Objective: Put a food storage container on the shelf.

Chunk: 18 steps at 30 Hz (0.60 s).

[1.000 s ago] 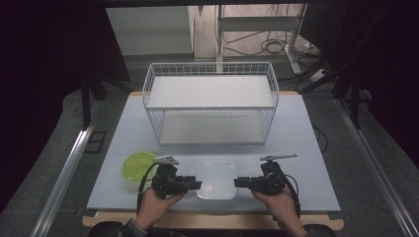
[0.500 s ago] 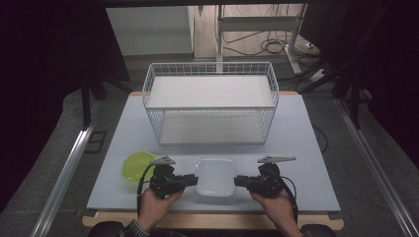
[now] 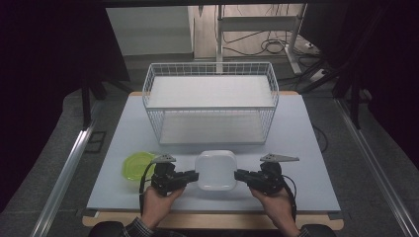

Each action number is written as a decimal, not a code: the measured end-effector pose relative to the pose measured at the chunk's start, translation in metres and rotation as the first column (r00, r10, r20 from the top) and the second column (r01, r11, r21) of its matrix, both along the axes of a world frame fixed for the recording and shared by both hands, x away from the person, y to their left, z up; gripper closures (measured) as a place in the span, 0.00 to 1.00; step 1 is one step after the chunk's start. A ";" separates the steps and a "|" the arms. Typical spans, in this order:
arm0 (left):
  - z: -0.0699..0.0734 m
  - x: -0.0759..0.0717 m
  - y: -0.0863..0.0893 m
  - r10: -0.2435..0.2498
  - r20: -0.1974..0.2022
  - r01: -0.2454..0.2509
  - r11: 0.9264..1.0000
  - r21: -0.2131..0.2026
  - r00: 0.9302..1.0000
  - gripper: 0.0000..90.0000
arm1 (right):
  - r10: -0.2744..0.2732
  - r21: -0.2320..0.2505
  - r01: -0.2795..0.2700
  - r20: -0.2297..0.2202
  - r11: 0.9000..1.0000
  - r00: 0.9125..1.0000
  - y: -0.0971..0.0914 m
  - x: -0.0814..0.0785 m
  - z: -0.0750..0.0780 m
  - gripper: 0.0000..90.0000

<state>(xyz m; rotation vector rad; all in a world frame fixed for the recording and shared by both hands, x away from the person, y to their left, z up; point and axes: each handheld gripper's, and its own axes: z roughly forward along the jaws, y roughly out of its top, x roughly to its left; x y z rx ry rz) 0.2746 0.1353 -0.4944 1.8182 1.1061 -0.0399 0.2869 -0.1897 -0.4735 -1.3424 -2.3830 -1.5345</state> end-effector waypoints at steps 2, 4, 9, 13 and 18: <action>0.005 0.003 0.001 -0.001 0.018 0.002 1.000 -0.006 1.000 0.87 | 0.005 0.001 -0.005 0.019 1.000 1.000 0.000 0.003 0.006 0.90; 0.007 0.004 0.002 -0.001 0.022 0.001 1.000 -0.007 1.000 0.87 | 0.006 0.003 -0.006 0.021 1.000 1.000 0.000 0.004 0.008 0.90; 0.020 0.010 0.003 0.007 0.055 -0.006 1.000 -0.017 0.998 0.87 | 0.008 0.014 -0.009 0.043 1.000 0.999 0.001 0.010 0.017 0.90; 0.034 0.015 0.004 0.016 0.089 -0.015 1.000 -0.018 0.996 0.87 | 0.004 0.030 -0.006 0.068 1.000 0.998 0.001 0.017 0.028 0.90; 0.054 0.021 0.006 0.023 0.128 -0.020 1.000 -0.024 0.991 0.87 | 0.006 0.053 -0.011 0.094 0.999 0.996 0.002 0.027 0.045 0.90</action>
